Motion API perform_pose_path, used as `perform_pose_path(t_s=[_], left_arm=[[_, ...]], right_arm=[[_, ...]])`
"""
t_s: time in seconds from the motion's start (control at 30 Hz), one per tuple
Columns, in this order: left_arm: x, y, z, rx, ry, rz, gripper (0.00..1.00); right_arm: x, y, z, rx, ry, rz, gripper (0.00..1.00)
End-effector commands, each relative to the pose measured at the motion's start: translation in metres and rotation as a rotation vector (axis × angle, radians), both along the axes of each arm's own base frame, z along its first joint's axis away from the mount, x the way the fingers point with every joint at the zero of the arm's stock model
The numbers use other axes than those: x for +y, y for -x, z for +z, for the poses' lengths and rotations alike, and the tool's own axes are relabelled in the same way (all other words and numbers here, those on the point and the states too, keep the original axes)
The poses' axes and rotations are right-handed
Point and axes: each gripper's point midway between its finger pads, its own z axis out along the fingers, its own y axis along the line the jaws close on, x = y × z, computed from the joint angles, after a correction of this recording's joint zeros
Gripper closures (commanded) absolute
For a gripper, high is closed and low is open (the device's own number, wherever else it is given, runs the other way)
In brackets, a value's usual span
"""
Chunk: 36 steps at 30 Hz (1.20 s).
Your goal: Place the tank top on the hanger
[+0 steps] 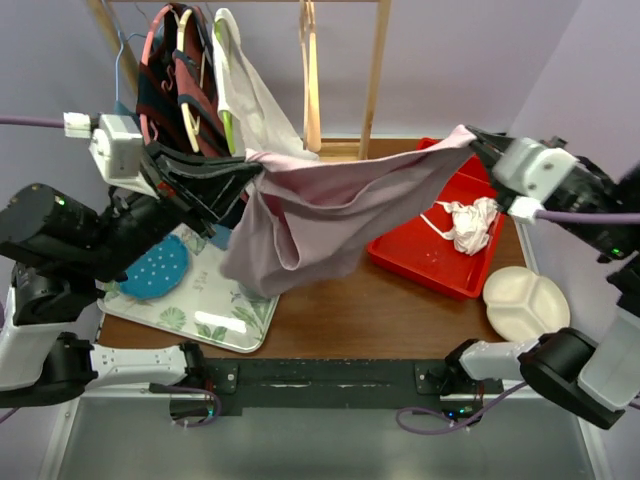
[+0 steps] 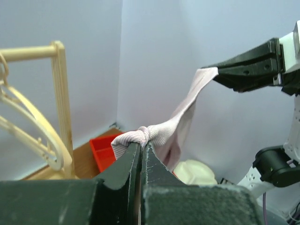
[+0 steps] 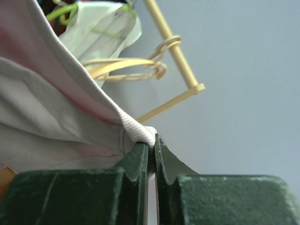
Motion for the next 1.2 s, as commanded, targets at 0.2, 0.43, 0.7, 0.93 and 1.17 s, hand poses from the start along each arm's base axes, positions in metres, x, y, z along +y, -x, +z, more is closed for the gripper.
perform_pose_path(t_s=[0.2, 0.43, 0.7, 0.93, 1.17], left_arm=[[-0.032, -0.007, -0.046, 0.011, -0.094, -0.036, 1.0], [-0.049, -0.001, -0.178, 0.26, -0.087, -0.092, 1.0], [-0.049, -0.041, -0.377, 0.59, -0.203, 0.116, 1.0], [-0.057, -0.055, -0.43, 0.716, -0.238, 0.051, 0.92], [-0.052, -0.044, -0.375, 0.591, -0.365, -0.036, 0.28]], right_arm=[[0.019, -0.008, -0.098, 0.295, 0.102, 0.04, 1.0], [0.032, 0.005, -0.265, 0.721, 0.259, 0.16, 1.0], [0.023, -0.028, -0.424, 0.969, 0.264, -0.033, 1.0], [0.01, -0.026, -0.485, 1.061, 0.33, -0.116, 0.86], [0.006, -0.042, -0.444, 1.047, 0.283, -0.141, 0.12]])
